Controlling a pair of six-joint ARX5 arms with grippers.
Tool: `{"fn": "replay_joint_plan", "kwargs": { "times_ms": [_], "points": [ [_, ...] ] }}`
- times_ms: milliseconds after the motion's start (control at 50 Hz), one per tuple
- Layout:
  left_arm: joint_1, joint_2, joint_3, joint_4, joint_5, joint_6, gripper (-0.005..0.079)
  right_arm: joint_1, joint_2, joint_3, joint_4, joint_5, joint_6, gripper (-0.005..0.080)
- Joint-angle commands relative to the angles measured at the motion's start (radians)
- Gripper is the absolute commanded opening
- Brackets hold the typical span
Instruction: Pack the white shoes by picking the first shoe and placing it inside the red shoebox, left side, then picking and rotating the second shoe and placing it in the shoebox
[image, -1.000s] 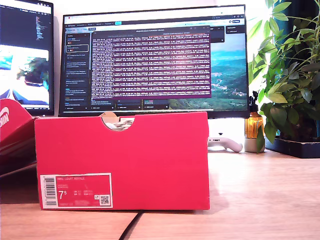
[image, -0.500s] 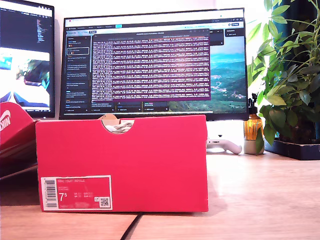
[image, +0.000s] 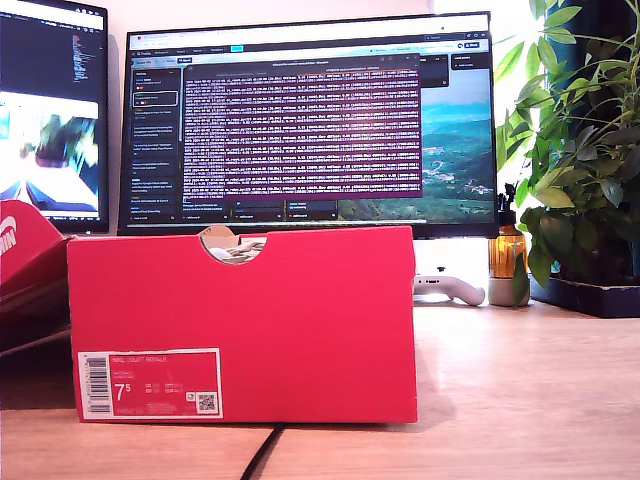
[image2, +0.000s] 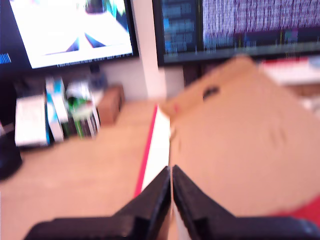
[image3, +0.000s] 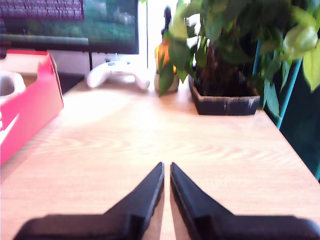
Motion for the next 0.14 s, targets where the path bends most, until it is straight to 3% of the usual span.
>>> {"fn": "replay_joint_plan", "kwargs": {
  "times_ms": [0,120],
  "points": [
    [0.002,-0.008,-0.031,-0.023,-0.003,-0.003,-0.0019,-0.001,-0.006,-0.012,0.010,0.000,0.003,-0.0012],
    [0.002,-0.008,-0.031,-0.031,-0.003,-0.003,-0.0019,-0.001,-0.006,-0.012,0.010,0.000,0.003,-0.0012]
  ]
}}
